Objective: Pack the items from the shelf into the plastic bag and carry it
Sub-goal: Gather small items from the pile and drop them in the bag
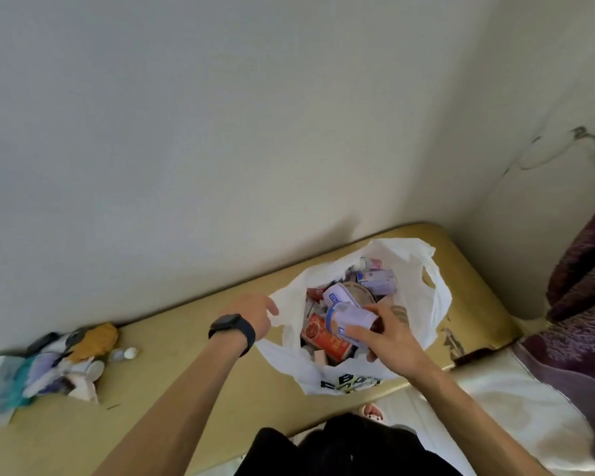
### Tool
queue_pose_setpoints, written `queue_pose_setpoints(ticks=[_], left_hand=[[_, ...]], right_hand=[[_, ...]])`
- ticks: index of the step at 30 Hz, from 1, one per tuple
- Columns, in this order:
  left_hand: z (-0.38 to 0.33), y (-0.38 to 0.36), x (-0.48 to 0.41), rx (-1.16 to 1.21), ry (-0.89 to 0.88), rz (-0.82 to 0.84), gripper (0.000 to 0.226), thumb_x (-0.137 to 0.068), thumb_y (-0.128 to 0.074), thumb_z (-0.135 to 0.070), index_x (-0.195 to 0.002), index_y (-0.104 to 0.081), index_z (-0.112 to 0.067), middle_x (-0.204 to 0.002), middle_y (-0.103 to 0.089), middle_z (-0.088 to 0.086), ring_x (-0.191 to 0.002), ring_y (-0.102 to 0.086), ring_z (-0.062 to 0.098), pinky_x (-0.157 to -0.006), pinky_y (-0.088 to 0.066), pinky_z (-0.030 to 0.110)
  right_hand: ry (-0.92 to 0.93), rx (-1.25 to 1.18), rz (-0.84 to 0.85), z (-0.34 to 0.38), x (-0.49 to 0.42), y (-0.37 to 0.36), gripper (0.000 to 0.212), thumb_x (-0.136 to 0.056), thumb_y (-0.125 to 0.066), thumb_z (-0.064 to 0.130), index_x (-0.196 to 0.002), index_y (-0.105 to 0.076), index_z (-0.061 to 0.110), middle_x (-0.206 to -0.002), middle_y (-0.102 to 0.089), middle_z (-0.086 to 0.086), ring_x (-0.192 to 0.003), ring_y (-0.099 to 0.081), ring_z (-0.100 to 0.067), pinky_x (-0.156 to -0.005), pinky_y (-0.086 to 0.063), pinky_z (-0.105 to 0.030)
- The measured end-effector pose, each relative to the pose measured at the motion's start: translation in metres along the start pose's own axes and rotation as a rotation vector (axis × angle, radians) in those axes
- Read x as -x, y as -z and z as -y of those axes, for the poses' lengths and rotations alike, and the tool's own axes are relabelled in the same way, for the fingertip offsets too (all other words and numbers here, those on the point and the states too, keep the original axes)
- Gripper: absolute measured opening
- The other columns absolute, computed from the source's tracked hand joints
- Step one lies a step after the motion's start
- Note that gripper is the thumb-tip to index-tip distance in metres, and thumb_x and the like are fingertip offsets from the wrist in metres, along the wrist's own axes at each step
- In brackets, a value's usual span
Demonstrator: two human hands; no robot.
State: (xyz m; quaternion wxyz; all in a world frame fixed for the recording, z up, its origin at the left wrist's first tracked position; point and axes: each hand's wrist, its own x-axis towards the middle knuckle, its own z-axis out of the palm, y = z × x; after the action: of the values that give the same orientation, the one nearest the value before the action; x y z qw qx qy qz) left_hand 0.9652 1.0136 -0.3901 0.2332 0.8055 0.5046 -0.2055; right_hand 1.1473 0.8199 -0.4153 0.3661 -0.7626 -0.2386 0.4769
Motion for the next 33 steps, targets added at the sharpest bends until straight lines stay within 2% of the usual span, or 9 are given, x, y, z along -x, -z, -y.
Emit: queue_pose_setpoints(ticks=[2, 5, 8, 14, 17, 20, 25, 28, 33], left_hand=[[0.004, 0.007, 0.007, 0.124, 0.012, -0.051, 0.043, -0.085, -0.041, -0.006, -0.094, -0.069, -0.037, -0.122, -0.065, -0.003, -0.07, -0.059, 0.013, -0.05, -0.041, 0.024], [-0.003, 0.015, 0.014, 0.147, -0.049, -0.148, 0.042, -0.084, -0.04, -0.008, -0.085, -0.07, -0.037, -0.119, -0.067, -0.006, -0.086, -0.063, 0.013, -0.061, -0.045, 0.024], [-0.013, 0.014, 0.021, 0.067, -0.121, -0.214, 0.039, -0.09, -0.044, -0.011, -0.097, -0.073, -0.036, -0.12, -0.065, -0.008, -0.1, -0.063, 0.015, -0.071, -0.049, 0.026], [-0.01, 0.016, 0.023, 0.025, -0.161, -0.221, 0.038, -0.092, -0.045, -0.012, -0.103, -0.073, -0.036, -0.115, -0.063, -0.009, -0.098, -0.061, 0.015, -0.079, -0.054, 0.034], [-0.002, 0.013, 0.021, 0.012, -0.14, -0.211, 0.039, -0.092, -0.045, -0.013, -0.106, -0.071, -0.037, -0.115, -0.063, -0.012, -0.099, -0.061, 0.013, -0.077, -0.054, 0.031], [0.001, 0.011, 0.018, 0.017, -0.138, -0.2, 0.037, -0.095, -0.044, -0.015, -0.109, -0.07, -0.037, -0.117, -0.062, -0.01, -0.099, -0.06, 0.014, -0.08, -0.054, 0.033], [-0.001, 0.008, 0.018, 0.081, -0.157, -0.188, 0.036, -0.094, -0.042, -0.019, -0.114, -0.063, -0.04, -0.116, -0.056, -0.007, -0.094, -0.056, 0.015, -0.076, -0.053, 0.033], [0.007, 0.003, 0.019, 0.127, -0.151, -0.214, 0.039, -0.091, -0.043, -0.027, -0.125, -0.054, -0.044, -0.132, -0.049, -0.008, -0.112, -0.052, 0.016, -0.088, -0.05, 0.036], [0.025, -0.003, 0.023, 0.361, -0.045, -0.333, 0.045, -0.094, -0.04, -0.055, -0.138, -0.041, -0.045, -0.143, -0.045, -0.009, -0.129, -0.044, 0.018, -0.102, -0.041, 0.038]], right_hand=[[0.048, 0.245, 0.034, 0.007, -0.022, -0.017, 0.063, -0.079, -0.069, 0.058, -0.13, -0.042, 0.032, -0.108, -0.062, 0.004, -0.09, -0.067, -0.022, -0.073, -0.052, -0.035], [0.145, 0.5, 0.058, 0.025, -0.051, -0.044, 0.065, -0.082, -0.063, 0.055, -0.136, -0.04, 0.027, -0.119, -0.058, 0.0, -0.11, -0.058, -0.023, -0.084, -0.047, -0.033], [0.208, 0.682, 0.133, 0.037, -0.072, -0.073, 0.068, -0.082, -0.061, 0.047, -0.142, -0.038, 0.025, -0.126, -0.061, -0.005, -0.113, -0.06, -0.026, -0.084, -0.05, -0.034], [0.297, 0.881, 0.237, 0.032, -0.097, -0.112, 0.057, -0.09, -0.054, 0.032, -0.144, -0.034, 0.03, -0.128, -0.054, -0.011, -0.108, -0.06, -0.033, -0.089, -0.053, -0.044], [0.249, 0.891, 0.169, 0.017, -0.101, -0.111, 0.054, -0.092, -0.053, 0.021, -0.143, -0.039, 0.033, -0.134, -0.054, -0.006, -0.116, -0.057, -0.03, -0.091, -0.053, -0.046], [0.228, 0.852, 0.169, 0.01, -0.098, -0.103, 0.057, -0.092, -0.049, 0.026, -0.146, -0.035, 0.038, -0.139, -0.051, -0.001, -0.123, -0.051, -0.027, -0.093, -0.051, -0.048], [0.28, 0.684, 0.122, 0.01, -0.08, -0.081, 0.048, -0.09, -0.049, 0.023, -0.137, -0.051, 0.028, -0.128, -0.06, -0.004, -0.118, -0.056, -0.026, -0.094, -0.049, -0.035], [0.326, 0.563, -0.012, 0.012, -0.06, -0.066, 0.042, -0.094, -0.053, 0.024, -0.135, -0.056, 0.031, -0.129, -0.063, 0.003, -0.116, -0.057, -0.015, -0.09, -0.041, -0.019], [0.555, 0.425, -0.178, 0.044, -0.026, -0.047, 0.029, -0.094, -0.055, 0.033, -0.121, -0.063, 0.04, -0.118, -0.059, 0.026, -0.11, -0.053, -0.002, -0.095, -0.04, -0.019]])
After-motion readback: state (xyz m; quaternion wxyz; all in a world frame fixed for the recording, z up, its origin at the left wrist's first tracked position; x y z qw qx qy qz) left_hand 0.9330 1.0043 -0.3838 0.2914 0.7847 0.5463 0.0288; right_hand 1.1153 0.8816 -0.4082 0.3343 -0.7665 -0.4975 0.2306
